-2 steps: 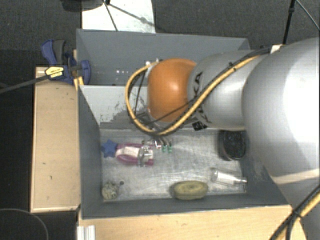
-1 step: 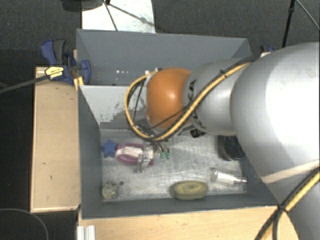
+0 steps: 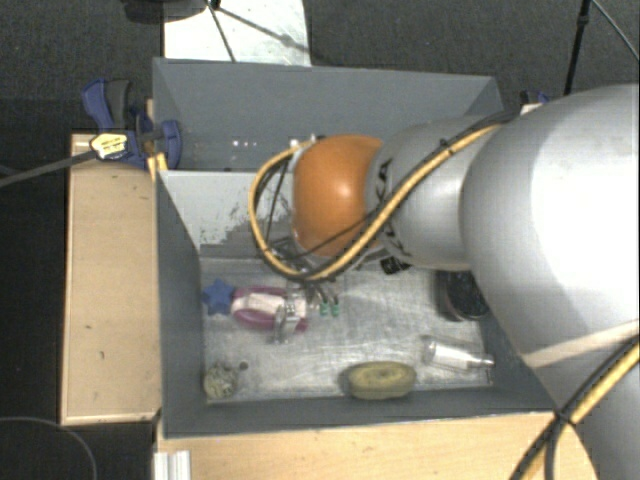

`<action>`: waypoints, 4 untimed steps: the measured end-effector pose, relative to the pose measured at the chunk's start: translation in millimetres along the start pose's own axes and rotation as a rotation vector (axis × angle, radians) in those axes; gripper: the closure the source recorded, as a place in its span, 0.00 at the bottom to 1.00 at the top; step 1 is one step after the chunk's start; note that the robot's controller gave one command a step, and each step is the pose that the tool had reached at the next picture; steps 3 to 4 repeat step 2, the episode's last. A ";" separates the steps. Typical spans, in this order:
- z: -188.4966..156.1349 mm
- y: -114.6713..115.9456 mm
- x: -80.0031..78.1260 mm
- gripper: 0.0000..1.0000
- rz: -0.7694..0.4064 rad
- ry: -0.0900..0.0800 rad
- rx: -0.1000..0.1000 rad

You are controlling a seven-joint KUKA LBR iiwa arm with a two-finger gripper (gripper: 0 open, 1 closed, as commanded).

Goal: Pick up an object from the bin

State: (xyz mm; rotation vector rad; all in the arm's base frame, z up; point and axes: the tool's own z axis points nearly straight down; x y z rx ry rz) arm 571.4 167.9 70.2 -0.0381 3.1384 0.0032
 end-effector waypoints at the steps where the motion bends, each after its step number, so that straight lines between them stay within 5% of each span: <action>1: -0.4 -0.2 0.5 1.00 0.000 0.004 0.001; 2: -56.4 0.0 -1.4 1.00 0.003 -0.004 -0.001; 4: -56.4 0.0 -1.4 1.00 0.003 -0.004 -0.001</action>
Offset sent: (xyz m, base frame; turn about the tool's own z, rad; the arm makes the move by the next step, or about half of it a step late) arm 0.0000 0.0000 0.0000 0.0000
